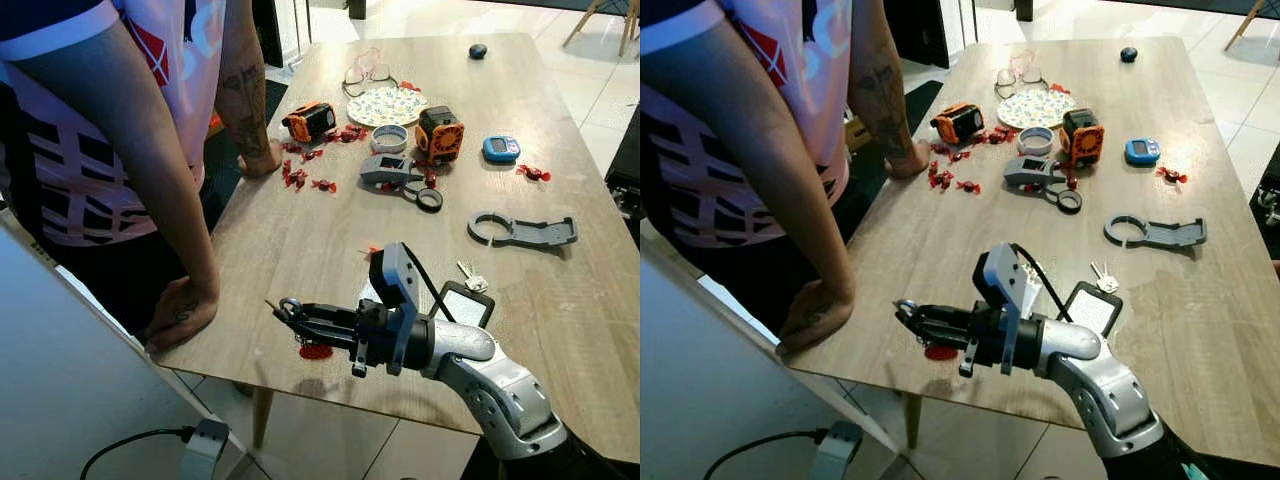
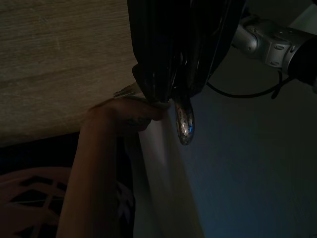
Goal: Hang keys on a hook
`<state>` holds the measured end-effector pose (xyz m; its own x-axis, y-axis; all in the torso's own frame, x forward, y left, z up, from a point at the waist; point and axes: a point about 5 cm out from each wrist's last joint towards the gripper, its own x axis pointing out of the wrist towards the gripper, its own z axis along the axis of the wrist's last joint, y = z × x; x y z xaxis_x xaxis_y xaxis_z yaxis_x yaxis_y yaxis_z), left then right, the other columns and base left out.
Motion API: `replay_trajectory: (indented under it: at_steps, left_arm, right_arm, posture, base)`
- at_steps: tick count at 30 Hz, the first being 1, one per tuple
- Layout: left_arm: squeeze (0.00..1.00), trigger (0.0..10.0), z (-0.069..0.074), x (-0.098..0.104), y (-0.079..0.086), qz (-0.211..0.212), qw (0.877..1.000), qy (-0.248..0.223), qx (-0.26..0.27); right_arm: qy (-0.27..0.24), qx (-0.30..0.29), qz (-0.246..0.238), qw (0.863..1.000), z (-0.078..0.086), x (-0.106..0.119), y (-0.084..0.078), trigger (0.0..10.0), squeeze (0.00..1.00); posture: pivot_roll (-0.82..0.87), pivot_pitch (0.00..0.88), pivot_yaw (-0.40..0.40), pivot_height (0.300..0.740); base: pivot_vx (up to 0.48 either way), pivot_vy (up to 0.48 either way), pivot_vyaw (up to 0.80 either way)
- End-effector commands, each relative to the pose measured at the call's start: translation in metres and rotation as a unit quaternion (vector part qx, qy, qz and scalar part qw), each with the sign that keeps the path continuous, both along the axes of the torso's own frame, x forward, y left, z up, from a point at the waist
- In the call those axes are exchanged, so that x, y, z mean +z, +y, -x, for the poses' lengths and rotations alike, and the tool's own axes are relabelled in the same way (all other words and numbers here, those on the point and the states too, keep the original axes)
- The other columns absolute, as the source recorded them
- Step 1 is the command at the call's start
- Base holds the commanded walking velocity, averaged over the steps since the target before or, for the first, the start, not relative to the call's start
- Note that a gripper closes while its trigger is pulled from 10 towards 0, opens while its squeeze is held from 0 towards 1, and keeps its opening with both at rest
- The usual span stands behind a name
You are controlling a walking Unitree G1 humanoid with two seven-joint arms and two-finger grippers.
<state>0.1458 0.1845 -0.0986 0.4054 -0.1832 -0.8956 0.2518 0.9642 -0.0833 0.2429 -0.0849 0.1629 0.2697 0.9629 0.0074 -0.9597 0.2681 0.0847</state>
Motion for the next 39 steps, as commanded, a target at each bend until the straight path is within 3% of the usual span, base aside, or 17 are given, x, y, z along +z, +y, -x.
replay_trajectory:
  at_steps: [1, 39]
  left_arm:
    - [0.00, 10.0, 0.008, -0.003, 0.004, -0.009, 1.000, 0.015, 0.001]
    - [0.00, 10.0, 0.012, -0.004, 0.004, -0.022, 0.999, 0.020, -0.016]
  right_arm:
    - [-0.009, 0.000, -0.008, 1.000, 0.000, 0.003, 0.002, 10.0, 0.00]
    - [-0.005, -0.012, -0.003, 1.000, -0.004, -0.005, 0.016, 10.0, 0.00]
  posture:
    - [-0.20, 0.074, 0.144, 0.740]
    - [-0.19, 0.065, 0.141, 0.740]
  base:
    - [-0.296, 0.000, 0.00]
    - [-0.267, 0.000, 0.00]
